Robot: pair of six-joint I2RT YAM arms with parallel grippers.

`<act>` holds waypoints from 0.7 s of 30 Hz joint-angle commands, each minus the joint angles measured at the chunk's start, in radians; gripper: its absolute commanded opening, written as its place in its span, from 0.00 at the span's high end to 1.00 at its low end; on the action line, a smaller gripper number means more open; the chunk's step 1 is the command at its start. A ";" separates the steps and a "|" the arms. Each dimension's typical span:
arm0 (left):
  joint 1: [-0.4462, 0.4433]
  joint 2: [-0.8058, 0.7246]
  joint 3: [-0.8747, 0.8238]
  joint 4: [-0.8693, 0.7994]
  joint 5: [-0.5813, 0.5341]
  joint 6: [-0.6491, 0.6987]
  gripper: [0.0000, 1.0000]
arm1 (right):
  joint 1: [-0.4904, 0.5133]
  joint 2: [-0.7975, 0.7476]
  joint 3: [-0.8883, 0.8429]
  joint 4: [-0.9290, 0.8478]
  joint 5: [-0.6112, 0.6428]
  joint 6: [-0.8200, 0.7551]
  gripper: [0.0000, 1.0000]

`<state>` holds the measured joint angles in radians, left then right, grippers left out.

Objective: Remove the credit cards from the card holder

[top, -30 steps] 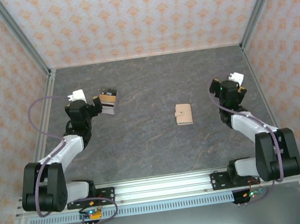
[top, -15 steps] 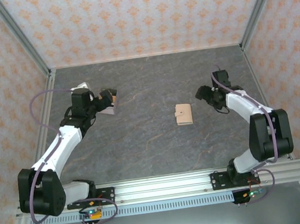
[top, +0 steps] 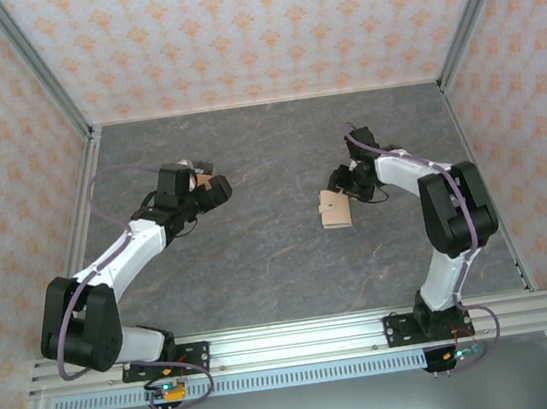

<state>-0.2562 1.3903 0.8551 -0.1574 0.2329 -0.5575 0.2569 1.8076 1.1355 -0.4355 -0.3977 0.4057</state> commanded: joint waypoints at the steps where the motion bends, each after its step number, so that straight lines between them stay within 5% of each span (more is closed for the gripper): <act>1: -0.026 0.019 0.051 -0.024 0.012 -0.032 0.00 | 0.064 0.046 0.075 -0.044 -0.018 -0.028 0.45; 12: -0.089 0.097 0.093 -0.030 0.015 -0.062 0.00 | 0.223 0.110 0.139 -0.074 -0.207 -0.052 0.50; 21: -0.210 0.213 0.195 -0.044 0.038 -0.015 0.05 | 0.196 -0.198 -0.071 -0.111 0.100 0.094 0.46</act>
<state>-0.4332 1.5661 1.0000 -0.1795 0.2535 -0.5968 0.4595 1.7004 1.1301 -0.4850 -0.4404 0.4419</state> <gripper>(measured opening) 0.960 0.543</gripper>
